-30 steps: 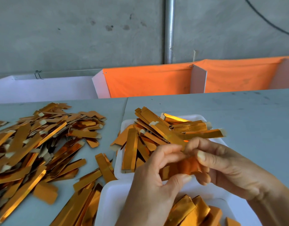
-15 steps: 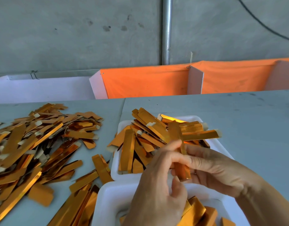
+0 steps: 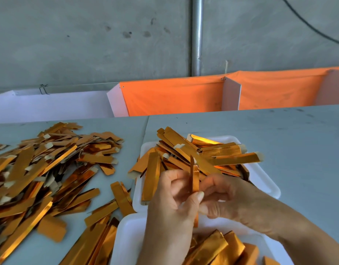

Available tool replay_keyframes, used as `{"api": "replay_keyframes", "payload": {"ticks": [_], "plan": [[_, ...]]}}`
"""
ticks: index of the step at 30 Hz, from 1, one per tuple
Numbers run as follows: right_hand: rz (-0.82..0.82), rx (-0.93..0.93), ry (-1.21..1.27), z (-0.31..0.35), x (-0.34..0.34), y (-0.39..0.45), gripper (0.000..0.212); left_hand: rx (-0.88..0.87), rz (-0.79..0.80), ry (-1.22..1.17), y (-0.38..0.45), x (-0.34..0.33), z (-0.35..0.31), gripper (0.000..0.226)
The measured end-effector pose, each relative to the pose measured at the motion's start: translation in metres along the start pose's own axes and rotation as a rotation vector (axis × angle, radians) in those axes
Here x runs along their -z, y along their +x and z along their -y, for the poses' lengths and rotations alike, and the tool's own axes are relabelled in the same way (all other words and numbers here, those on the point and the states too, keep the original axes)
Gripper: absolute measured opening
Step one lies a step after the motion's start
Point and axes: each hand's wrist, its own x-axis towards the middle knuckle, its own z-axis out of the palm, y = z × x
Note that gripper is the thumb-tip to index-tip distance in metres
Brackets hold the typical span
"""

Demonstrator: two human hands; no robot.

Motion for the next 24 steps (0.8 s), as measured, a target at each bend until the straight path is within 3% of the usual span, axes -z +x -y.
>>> {"api": "replay_keyframes", "payload": {"ticks": [3,9,11,15,21,24], "plan": [[-0.139,0.055,0.024,-0.003,0.02,-0.005,0.032,-0.038,0.045,0.1,-0.001,-0.001,-0.002,0.045],[-0.194,0.197,0.22,-0.003,0.025,-0.005,0.059,-0.07,0.161,0.201,-0.003,-0.002,-0.007,0.04],[-0.203,0.19,0.236,-0.002,0.023,-0.005,0.054,-0.056,0.198,0.167,-0.002,-0.001,-0.008,0.032],[-0.2,0.155,0.292,-0.003,0.025,-0.005,0.024,0.022,0.305,0.098,-0.004,0.002,-0.008,0.017],[-0.164,0.097,0.237,0.0,0.026,-0.007,0.015,0.048,0.323,0.173,-0.005,-0.003,-0.009,0.032],[-0.181,0.053,0.211,0.001,0.026,-0.007,0.013,-0.077,0.231,0.362,-0.004,-0.007,-0.005,0.038]]}}
